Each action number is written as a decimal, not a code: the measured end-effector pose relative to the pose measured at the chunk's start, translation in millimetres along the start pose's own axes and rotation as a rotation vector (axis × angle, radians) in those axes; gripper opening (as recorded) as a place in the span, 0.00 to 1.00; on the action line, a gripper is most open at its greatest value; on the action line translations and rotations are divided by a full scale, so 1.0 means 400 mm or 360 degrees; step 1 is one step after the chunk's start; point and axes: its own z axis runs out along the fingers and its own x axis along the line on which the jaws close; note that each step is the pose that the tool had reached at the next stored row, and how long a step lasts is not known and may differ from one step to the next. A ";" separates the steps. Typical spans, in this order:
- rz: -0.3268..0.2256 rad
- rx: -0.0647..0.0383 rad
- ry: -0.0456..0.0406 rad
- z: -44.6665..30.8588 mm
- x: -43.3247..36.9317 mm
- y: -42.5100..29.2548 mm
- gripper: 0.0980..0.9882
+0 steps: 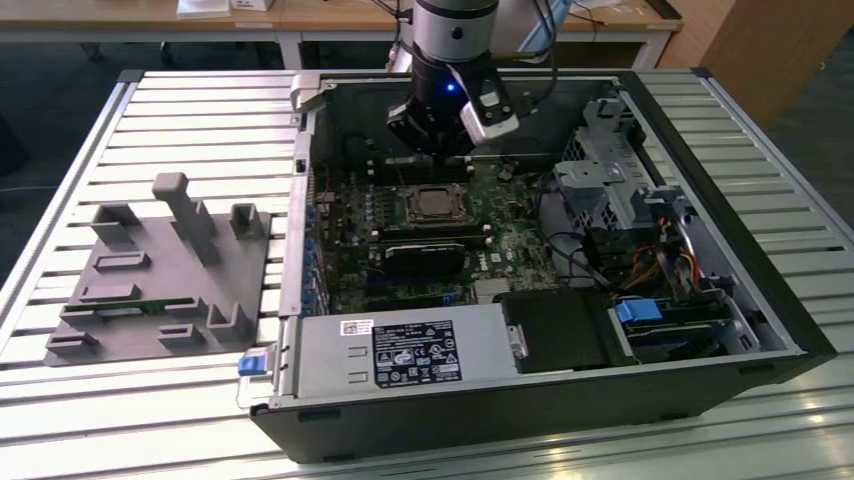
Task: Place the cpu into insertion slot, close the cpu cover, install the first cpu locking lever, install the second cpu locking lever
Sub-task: 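Install the first cpu locking lever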
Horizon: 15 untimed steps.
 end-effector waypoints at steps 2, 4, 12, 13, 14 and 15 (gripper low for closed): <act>-0.0006 0.0000 0.0001 0.000 0.000 0.000 0.01; -0.0007 0.0000 0.0000 0.000 0.001 0.000 0.01; -0.0007 0.0000 0.0000 -0.007 0.016 0.000 0.01; -0.0007 0.0000 0.0000 -0.009 0.017 0.000 0.01; -0.0007 -0.0001 0.0000 -0.010 0.018 0.000 0.01; -0.0007 -0.0001 0.0000 -0.010 0.018 0.000 0.01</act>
